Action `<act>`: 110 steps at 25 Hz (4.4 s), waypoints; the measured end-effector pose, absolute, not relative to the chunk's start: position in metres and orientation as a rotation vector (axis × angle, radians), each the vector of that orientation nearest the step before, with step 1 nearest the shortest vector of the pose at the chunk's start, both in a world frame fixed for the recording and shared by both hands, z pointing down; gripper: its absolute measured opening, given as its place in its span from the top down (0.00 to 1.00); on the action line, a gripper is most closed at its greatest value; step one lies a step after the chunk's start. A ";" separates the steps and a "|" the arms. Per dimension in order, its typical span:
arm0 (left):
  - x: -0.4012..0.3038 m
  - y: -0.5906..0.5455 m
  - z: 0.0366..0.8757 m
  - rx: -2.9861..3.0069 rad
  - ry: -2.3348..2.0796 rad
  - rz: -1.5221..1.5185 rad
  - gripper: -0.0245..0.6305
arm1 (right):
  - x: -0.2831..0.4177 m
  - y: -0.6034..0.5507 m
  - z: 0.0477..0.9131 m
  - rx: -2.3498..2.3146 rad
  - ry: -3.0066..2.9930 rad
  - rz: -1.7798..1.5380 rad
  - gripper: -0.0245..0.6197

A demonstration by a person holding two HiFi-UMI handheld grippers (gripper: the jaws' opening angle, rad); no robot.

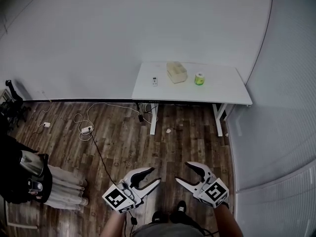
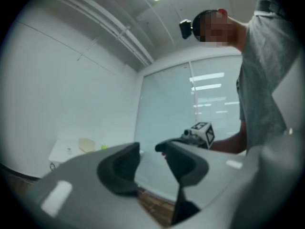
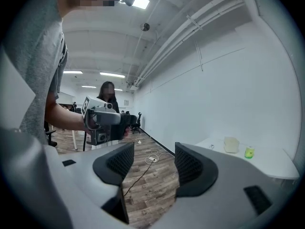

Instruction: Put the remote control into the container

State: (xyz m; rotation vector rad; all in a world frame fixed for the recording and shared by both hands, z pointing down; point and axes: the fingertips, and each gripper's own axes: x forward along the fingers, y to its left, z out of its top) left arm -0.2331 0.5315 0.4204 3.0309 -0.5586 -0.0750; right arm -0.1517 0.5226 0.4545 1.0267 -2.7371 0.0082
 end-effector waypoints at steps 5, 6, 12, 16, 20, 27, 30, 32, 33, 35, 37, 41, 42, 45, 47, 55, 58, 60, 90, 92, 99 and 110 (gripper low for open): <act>-0.201 0.510 0.415 3.031 -0.599 -0.069 0.72 | -0.121 0.495 0.443 1.002 -2.752 0.013 0.56; -0.196 0.507 0.414 3.031 -0.599 -0.069 0.72 | -0.117 0.492 0.444 0.990 -2.759 0.012 0.56; -0.170 0.490 0.411 3.030 -0.620 -0.056 0.72 | -0.096 0.475 0.445 0.951 -2.774 0.022 0.56; -0.162 0.484 0.410 3.028 -0.639 -0.046 0.72 | -0.090 0.467 0.446 0.910 -2.803 0.005 0.56; -0.155 0.479 0.408 3.029 -0.664 -0.036 0.72 | -0.086 0.461 0.445 0.888 -2.814 0.010 0.56; -0.141 0.470 0.407 3.019 -0.718 -0.031 0.72 | -0.076 0.451 0.441 0.828 -2.850 0.001 0.56; -0.136 0.467 0.408 3.015 -0.739 -0.032 0.72 | -0.069 0.447 0.447 0.810 -2.853 0.021 0.56; -0.134 0.465 0.407 3.015 -0.751 -0.035 0.72 | -0.067 0.443 0.448 0.798 -2.850 0.018 0.56; -0.134 0.463 0.407 3.015 -0.758 -0.040 0.72 | -0.066 0.441 0.447 0.796 -2.849 0.014 0.56; -0.134 0.457 0.406 3.013 -0.776 -0.053 0.72 | -0.065 0.433 0.445 0.798 -2.853 0.008 0.56; -0.136 0.452 0.406 3.008 -0.788 -0.064 0.72 | -0.066 0.427 0.444 0.798 -2.855 0.012 0.56; -0.145 0.440 0.406 3.001 -0.784 -0.082 0.72 | -0.078 0.419 0.445 0.772 -2.851 0.012 0.56; -0.148 0.435 0.406 3.001 -0.781 -0.086 0.72 | -0.081 0.415 0.445 0.770 -2.850 0.010 0.56; -0.157 0.417 0.409 3.002 -0.766 -0.087 0.72 | -0.088 0.398 0.449 0.803 -2.829 0.008 0.56; -0.164 0.403 0.412 3.005 -0.743 -0.081 0.72 | -0.093 0.385 0.452 0.837 -2.805 0.016 0.56; -0.203 0.346 0.410 3.025 -0.623 -0.104 0.72 | -0.133 0.334 0.446 0.944 -2.778 0.013 0.56; -0.217 0.327 0.412 3.027 -0.590 -0.104 0.72 | -0.147 0.318 0.446 0.974 -2.760 0.018 0.56; -0.225 0.314 0.413 3.027 -0.580 -0.104 0.72 | -0.153 0.307 0.446 0.992 -2.742 0.019 0.56; -0.204 0.188 0.443 2.995 -0.551 0.003 0.72 | -0.119 0.178 0.464 1.019 -2.718 0.062 0.56; -0.191 0.174 0.443 2.987 -0.574 0.009 0.72 | -0.109 0.163 0.461 0.991 -2.732 0.064 0.56; -0.142 0.142 0.436 2.985 -0.650 0.045 0.72 | -0.073 0.124 0.454 0.895 -2.795 0.048 0.56; -0.085 0.111 0.427 2.988 -0.740 0.080 0.72 | -0.023 0.084 0.450 0.782 -2.844 0.027 0.56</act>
